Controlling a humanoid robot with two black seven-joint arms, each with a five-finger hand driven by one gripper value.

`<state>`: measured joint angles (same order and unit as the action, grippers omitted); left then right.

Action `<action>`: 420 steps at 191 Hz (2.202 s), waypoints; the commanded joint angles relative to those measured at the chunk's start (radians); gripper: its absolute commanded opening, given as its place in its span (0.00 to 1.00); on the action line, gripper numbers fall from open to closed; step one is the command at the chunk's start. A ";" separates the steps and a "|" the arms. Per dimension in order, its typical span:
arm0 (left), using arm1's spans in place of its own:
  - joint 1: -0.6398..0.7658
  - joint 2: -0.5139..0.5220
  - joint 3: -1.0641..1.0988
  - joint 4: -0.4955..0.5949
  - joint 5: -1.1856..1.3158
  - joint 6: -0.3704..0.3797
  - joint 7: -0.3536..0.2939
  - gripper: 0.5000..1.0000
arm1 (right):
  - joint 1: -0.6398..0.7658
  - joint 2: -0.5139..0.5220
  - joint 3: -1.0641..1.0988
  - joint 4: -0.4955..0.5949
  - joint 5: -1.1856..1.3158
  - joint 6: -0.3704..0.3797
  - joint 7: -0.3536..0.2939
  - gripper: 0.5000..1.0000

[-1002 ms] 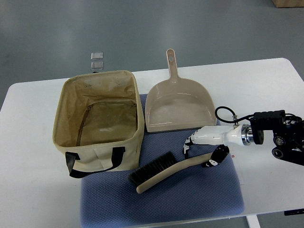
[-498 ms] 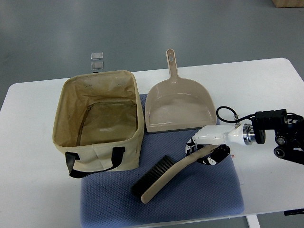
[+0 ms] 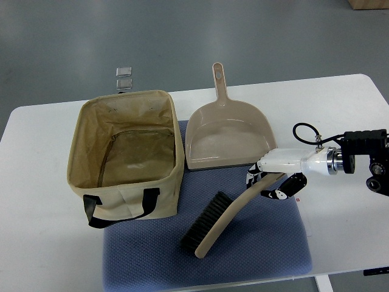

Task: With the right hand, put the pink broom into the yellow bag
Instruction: 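Lift the brush with the right hand up over the dustpan, then carry the brush over the beige bag and lower it bristles-first inside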

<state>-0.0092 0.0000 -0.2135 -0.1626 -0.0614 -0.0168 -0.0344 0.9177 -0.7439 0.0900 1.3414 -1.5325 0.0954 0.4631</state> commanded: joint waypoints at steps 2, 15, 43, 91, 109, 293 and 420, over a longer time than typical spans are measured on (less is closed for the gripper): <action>0.000 0.000 0.000 0.000 0.000 0.000 0.001 1.00 | 0.004 -0.026 0.031 0.001 0.034 0.015 0.005 0.00; 0.000 0.000 0.000 0.000 0.000 0.000 0.001 1.00 | 0.010 -0.038 0.034 0.001 0.051 0.024 0.008 0.00; 0.000 0.000 -0.001 0.000 0.000 0.000 -0.001 1.00 | 0.029 -0.049 0.036 0.001 0.069 0.027 0.006 0.00; 0.000 0.000 -0.001 0.000 0.000 0.000 -0.001 1.00 | 0.047 -0.074 0.091 -0.001 0.074 0.067 0.008 0.00; 0.000 0.000 0.000 0.000 0.000 0.000 0.001 1.00 | 0.069 -0.081 0.114 -0.001 0.074 0.096 0.011 0.00; 0.000 0.000 -0.001 0.000 0.000 0.000 0.001 1.00 | 0.230 -0.295 0.226 -0.062 0.216 0.224 0.057 0.00; 0.000 0.000 -0.001 0.000 0.000 0.000 0.001 1.00 | 0.411 0.115 0.206 -0.292 0.155 0.257 -0.011 0.00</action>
<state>-0.0093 0.0000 -0.2146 -0.1626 -0.0614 -0.0169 -0.0345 1.3244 -0.7131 0.2986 1.1035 -1.3447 0.3547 0.4742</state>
